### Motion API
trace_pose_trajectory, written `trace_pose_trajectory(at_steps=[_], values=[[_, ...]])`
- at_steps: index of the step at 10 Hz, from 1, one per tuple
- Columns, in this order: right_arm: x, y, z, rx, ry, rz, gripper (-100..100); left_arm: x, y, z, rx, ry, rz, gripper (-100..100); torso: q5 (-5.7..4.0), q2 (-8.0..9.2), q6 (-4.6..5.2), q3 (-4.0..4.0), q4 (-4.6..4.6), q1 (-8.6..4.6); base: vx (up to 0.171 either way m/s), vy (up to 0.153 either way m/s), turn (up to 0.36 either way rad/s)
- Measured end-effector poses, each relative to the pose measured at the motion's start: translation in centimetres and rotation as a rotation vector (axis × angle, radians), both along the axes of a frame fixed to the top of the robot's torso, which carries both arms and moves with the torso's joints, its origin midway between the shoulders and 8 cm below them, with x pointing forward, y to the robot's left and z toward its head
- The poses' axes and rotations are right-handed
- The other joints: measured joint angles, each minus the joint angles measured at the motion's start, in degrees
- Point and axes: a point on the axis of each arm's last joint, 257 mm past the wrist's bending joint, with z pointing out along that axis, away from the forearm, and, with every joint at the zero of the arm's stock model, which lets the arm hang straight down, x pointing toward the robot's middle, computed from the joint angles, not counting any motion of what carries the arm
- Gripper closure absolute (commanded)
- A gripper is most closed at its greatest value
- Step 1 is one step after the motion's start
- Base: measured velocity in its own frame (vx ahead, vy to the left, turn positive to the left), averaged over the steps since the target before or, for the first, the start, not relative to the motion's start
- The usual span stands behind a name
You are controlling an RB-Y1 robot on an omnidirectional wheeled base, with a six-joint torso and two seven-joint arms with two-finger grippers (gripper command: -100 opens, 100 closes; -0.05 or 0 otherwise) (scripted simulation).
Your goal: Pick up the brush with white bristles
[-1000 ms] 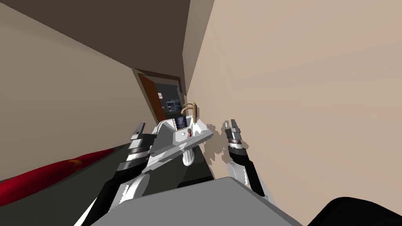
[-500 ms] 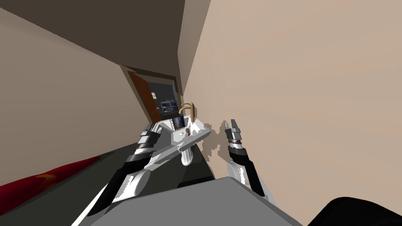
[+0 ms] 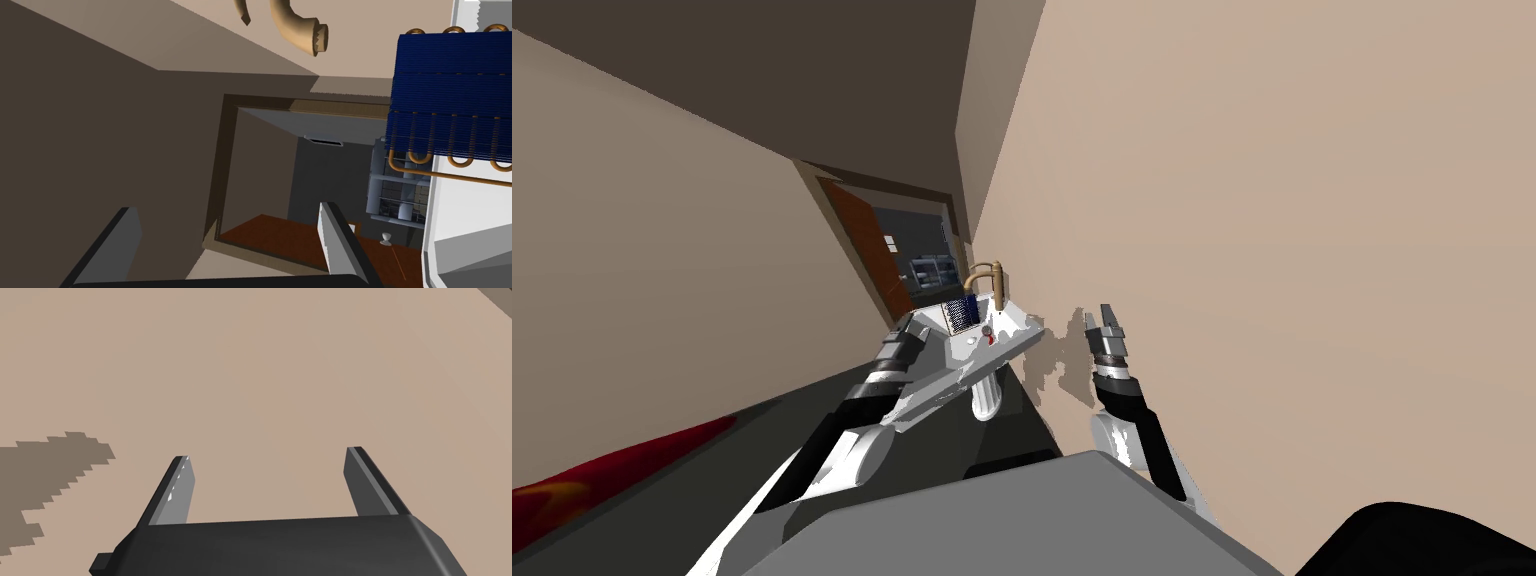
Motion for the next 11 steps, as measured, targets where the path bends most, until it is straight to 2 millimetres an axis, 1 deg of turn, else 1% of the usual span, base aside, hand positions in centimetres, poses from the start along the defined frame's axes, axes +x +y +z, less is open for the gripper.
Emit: trace_pose_trajectory(at_steps=[3,4,9,11], values=[[0.0,0.0,0.0,0.000,0.000,0.000,0,2.0,0.8,-1.9,0.009,0.081,-0.007,-100,0.01,-0.01,0.03,-0.01,-0.01,0.02,-0.048,0.044,-0.135],[0.0,0.0,0.0,0.000,0.000,0.000,0,2.4,0.7,-2.5,0.010,0.105,-0.008,-100,0.00,-0.02,-0.01,-0.01,0.00,0.00,-0.061,0.049,-0.181],[0.0,0.0,0.0,0.000,0.000,0.000,0,5.4,1.9,-5.7,0.025,0.248,-0.011,-100,0.01,-0.09,0.03,-0.06,-0.02,0.04,-0.038,0.047,-0.161],[0.0,0.0,0.0,0.000,0.000,0.000,0,6.2,2.8,-7.6,0.032,0.316,-0.009,-100,0.02,-0.04,0.03,-0.03,-0.02,0.09,-0.052,0.054,-0.185]])
